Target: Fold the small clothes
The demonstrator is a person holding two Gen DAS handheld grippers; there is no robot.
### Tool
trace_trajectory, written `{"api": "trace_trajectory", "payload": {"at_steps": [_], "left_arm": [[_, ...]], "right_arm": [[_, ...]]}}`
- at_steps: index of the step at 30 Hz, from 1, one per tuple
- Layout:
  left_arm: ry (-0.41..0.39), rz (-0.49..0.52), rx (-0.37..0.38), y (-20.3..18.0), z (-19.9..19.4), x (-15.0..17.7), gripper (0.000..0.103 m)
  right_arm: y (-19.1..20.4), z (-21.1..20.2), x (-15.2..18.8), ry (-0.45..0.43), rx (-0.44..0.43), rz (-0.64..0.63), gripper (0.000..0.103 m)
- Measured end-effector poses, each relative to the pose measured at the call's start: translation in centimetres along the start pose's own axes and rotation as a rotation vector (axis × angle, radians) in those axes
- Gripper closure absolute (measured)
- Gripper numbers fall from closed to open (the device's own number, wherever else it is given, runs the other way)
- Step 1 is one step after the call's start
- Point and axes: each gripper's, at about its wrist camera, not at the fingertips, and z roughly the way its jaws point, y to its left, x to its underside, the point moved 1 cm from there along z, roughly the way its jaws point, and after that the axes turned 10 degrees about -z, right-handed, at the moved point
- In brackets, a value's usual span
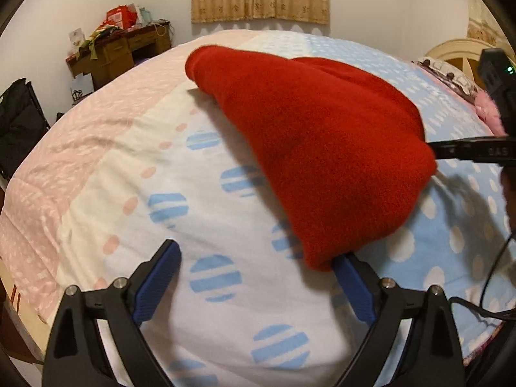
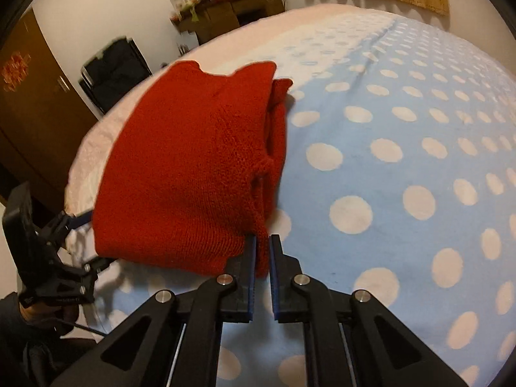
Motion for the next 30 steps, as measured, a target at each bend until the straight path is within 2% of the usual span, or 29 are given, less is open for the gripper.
{"api": "trace_trajectory", "payload": {"at_steps": [3, 4, 5, 6, 14, 18, 23, 30], "left_arm": [[0.01, 0.015, 0.005, -0.2, -1.4, 0.3, 0.007], [-0.005, 0.028, 0.004, -0.3, -2.4, 0.4, 0.007], [-0.021, 0.035, 0.003, -0.6, -2.9, 0.4, 0.007], [-0.046, 0.04, 0.001, -0.6, -3.7, 0.2, 0.007], [-0.223, 0.003, 0.033, -2.2, -9.3, -3.6, 0.0], [-0.291, 0.001, 0.053, -3.1, -11.4, -4.7, 0.0], [-0.308, 0.003, 0.067, -3.1, -11.9, -5.0, 0.0], [-0.296, -0.014, 0.057, -3.0, -11.7, -5.1, 0.0]], "right_arm": [[-0.4, -1.2, -0.1, -0.027, -0.007, 0.031, 0.091], [-0.2, -1.7, -0.1, -0.036, 0.014, 0.038, 0.073], [-0.1, -2.5, -0.1, -0.051, 0.042, 0.044, 0.05], [0.3, -3.1, -0.1, -0.067, 0.057, 0.045, 0.042], [5.0, -10.9, 0.9, -0.272, 0.208, -0.046, 0.04], [6.7, -14.3, 1.2, -0.363, 0.255, -0.088, 0.04], [7.6, -16.8, 1.2, -0.426, 0.289, -0.109, 0.04], [8.0, -17.3, 1.3, -0.437, 0.301, -0.111, 0.04]]}}
